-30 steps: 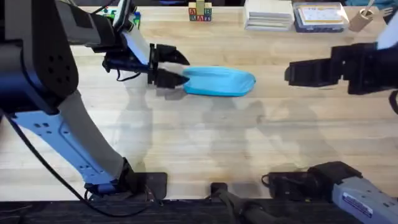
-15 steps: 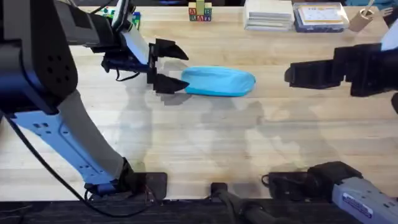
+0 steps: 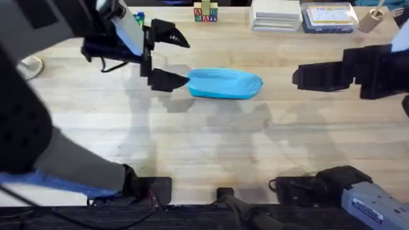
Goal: Unzip the bag, pick up the pens from the table one at a time and place them inside, then zip the bag closed.
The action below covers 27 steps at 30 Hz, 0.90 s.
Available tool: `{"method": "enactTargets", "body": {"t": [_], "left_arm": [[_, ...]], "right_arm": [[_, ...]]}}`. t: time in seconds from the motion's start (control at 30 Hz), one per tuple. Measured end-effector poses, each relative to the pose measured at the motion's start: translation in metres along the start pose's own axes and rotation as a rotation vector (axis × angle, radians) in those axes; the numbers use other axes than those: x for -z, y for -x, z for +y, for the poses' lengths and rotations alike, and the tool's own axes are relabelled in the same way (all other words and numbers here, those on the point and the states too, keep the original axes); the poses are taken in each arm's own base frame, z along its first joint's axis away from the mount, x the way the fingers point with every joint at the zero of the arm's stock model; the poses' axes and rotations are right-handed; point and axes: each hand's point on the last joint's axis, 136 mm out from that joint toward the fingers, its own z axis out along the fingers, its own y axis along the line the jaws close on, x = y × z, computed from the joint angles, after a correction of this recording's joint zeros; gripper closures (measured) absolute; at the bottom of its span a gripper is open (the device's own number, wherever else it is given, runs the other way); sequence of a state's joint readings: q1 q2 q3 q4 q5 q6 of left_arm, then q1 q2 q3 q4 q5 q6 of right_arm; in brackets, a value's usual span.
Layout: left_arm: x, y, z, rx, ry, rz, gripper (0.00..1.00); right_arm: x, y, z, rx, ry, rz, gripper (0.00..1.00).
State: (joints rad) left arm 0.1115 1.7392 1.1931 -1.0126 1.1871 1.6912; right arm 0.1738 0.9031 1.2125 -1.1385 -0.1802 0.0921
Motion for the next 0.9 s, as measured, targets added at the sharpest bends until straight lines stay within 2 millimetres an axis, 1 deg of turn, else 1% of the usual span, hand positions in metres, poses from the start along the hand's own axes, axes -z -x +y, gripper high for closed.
{"method": "enactTargets", "body": {"t": [0.1,0.2,0.4,0.53,0.63,0.77,0.9], "left_arm": [[0.012,0.014,-0.006,-0.027,0.025,0.042,0.003],[0.025,0.025,-0.007,-0.019,0.067,0.083,0.003],[0.044,0.039,-0.012,0.122,0.156,0.167,0.003],[0.054,0.038,-0.015,0.28,0.226,0.244,0.003],[0.063,0.034,-0.016,0.458,0.303,0.298,0.004],[0.073,0.029,-0.017,0.653,0.402,0.343,0.005],[0.08,0.028,-0.018,0.774,0.471,0.352,0.005]], "right_arm": [[0.0,0.0,0.0,0.0,0.0,0.0,0.004],[0.0,0.0,0.0,0.0,0.0,0.0,0.004],[0.0,0.0,0.0,0.0,0.0,0.0,0.004],[0.0,0.0,0.0,0.0,0.0,0.0,0.004],[0.0,0.0,0.0,0.001,0.0,0.0,0.004],[0.0,0.0,0.0,0.003,0.0,0.0,0.004],[0.0,0.0,0.0,0.003,0.0,0.0,0.005]]}}
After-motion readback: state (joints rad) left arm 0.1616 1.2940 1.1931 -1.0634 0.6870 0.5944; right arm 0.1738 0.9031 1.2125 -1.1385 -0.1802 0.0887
